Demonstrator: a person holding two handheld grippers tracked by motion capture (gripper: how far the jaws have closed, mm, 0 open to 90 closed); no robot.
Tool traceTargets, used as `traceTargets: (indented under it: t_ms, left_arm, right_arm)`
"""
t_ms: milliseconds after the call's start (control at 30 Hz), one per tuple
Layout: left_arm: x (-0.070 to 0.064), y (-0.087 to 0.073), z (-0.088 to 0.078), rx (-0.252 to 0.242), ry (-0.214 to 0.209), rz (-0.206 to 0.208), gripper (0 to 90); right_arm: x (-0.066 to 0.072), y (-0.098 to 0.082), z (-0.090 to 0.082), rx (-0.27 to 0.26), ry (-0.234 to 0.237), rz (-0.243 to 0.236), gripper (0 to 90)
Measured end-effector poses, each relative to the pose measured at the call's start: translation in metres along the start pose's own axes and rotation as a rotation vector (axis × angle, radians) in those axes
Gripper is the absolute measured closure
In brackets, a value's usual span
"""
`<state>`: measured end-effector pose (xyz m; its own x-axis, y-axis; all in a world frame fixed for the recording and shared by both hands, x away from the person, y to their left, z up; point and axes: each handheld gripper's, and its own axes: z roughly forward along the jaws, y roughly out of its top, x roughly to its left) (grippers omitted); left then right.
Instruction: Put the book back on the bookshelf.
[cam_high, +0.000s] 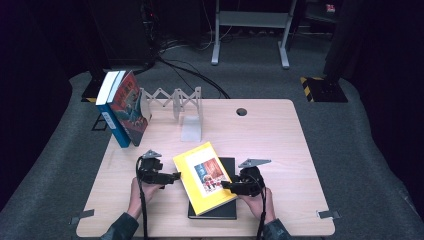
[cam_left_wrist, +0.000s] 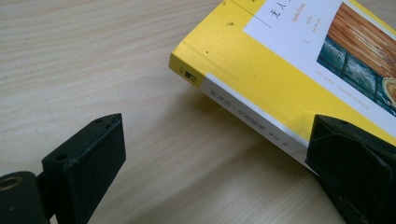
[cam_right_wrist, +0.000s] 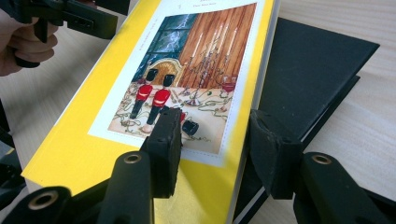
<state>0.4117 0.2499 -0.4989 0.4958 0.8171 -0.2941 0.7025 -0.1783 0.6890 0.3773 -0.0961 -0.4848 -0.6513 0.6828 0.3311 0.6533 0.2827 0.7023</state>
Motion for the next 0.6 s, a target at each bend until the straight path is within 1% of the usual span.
traceTargets:
  t_ms: [33,67,100,133,167,200,267,300,333,400,433,467,500,533,567,600]
  left_arm:
    - [0.001,0.001,0.001,0.004,-0.002,-0.002,3.7]
    - [0.001,0.003,0.002,0.009,0.001,0.006,3.7]
    - [0.001,0.004,0.004,0.001,0.001,-0.002,3.4]
    - [0.002,0.006,0.005,0.008,0.004,0.001,3.4]
    - [0.003,0.007,0.006,0.004,0.008,-0.002,3.4]
    - [0.003,0.009,0.008,0.000,0.010,-0.009,3.5]
    - [0.004,0.013,0.008,0.014,0.005,-0.001,4.4]
    - [0.004,0.015,0.007,0.009,-0.010,-0.005,4.8]
    - [0.004,0.017,0.006,-0.002,-0.022,-0.008,5.0]
    - [0.001,0.020,0.004,-0.016,-0.028,-0.005,4.7]
    - [0.000,0.021,0.005,-0.021,-0.032,0.000,4.7]
    - [-0.002,0.023,0.006,-0.015,-0.039,-0.002,4.7]
    - [-0.002,0.024,0.007,-0.005,-0.042,0.007,4.5]
    - [-0.004,0.025,0.010,-0.007,-0.044,0.003,4.4]
    - [-0.004,0.026,0.012,0.008,-0.056,0.002,4.3]
    - [-0.004,0.027,0.014,0.011,-0.054,0.004,4.3]
  right_arm:
    - [0.000,-0.001,0.000,-0.001,0.000,0.011,54.1]
    - [0.000,-0.001,-0.001,-0.001,-0.001,0.011,54.0]
    - [0.001,-0.002,-0.001,0.002,-0.001,0.013,53.8]
    - [0.001,-0.002,-0.002,0.004,-0.002,0.013,53.6]
    - [0.002,-0.002,-0.002,0.006,-0.002,0.014,53.3]
    - [0.003,-0.003,-0.003,0.011,-0.005,0.008,52.9]
    - [0.006,-0.002,-0.003,0.026,-0.011,0.005,52.3]
    - [0.005,-0.002,-0.004,0.029,-0.013,-0.010,51.8]
    - [0.005,-0.001,-0.004,0.033,-0.011,-0.003,49.9]
    - [0.003,0.000,-0.001,0.024,-0.006,0.008,46.7]
    - [0.001,0.001,0.000,0.019,-0.003,0.009,46.7]
    - [0.000,0.002,0.001,0.015,0.001,0.019,46.7]
    - [-0.002,0.003,0.003,0.011,-0.002,0.013,46.7]
    - [-0.002,0.005,0.004,0.010,0.000,0.021,47.0]
    - [-0.002,0.006,0.005,0.010,0.002,0.022,47.6]
    - [-0.002,0.007,0.007,0.011,0.006,0.022,47.9]
